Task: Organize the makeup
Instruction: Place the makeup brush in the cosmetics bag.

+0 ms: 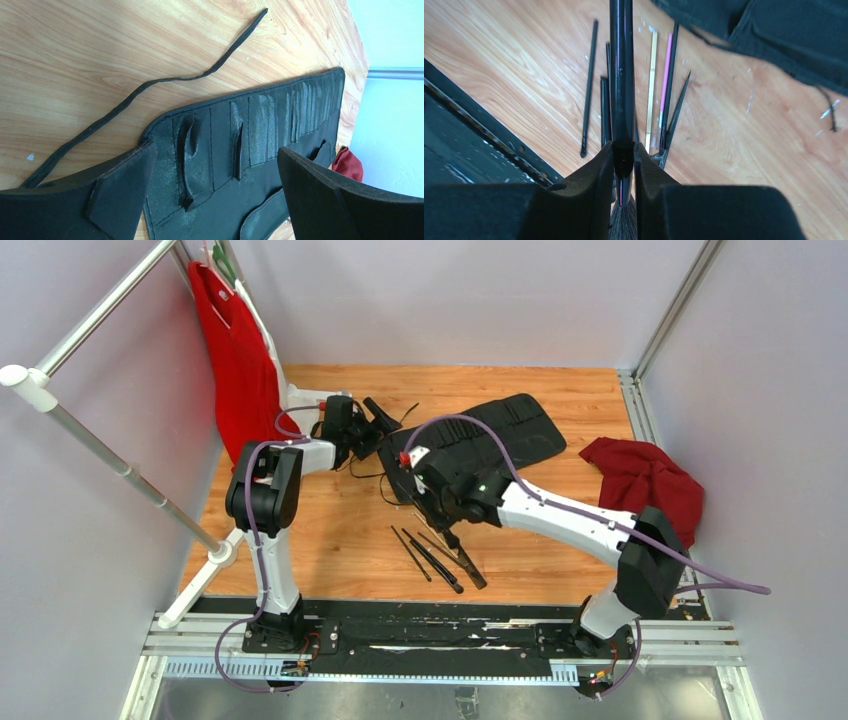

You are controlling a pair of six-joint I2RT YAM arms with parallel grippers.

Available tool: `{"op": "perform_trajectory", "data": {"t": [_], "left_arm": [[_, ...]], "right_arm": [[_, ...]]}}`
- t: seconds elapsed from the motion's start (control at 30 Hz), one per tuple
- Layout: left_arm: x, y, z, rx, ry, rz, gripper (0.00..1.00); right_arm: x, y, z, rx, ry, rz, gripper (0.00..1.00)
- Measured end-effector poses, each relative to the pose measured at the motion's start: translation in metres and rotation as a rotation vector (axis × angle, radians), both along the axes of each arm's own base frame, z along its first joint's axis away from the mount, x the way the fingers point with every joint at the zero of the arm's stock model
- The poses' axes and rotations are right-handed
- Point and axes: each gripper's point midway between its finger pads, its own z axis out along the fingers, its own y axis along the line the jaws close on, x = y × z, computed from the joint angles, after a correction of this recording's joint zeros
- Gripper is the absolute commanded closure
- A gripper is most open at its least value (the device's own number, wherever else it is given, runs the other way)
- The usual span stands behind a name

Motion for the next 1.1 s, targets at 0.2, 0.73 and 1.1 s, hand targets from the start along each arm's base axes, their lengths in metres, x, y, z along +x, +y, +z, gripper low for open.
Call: {"op": "perform_trajectory", "data": {"t": [0.2, 0.73, 1.1], "left_arm": [[-0.002, 0.002, 0.0, -0.001, 0.001, 0.005, 0.02], [-0.005, 0.005, 0.0, -0.016, -0.002, 0.019, 0.02], [-0.005, 0.005, 0.0, -0.029, -0.006, 0.028, 0.02]], "right_arm": [[0.031, 0.028, 0.031, 0.001, -0.019, -0.021, 0.99], [0.081, 0.013, 0.029, -0.089, 0.097, -0.157, 0.99], [0.095, 0.027, 0.002, -0.059, 0.236, -0.191, 0.99]]}}
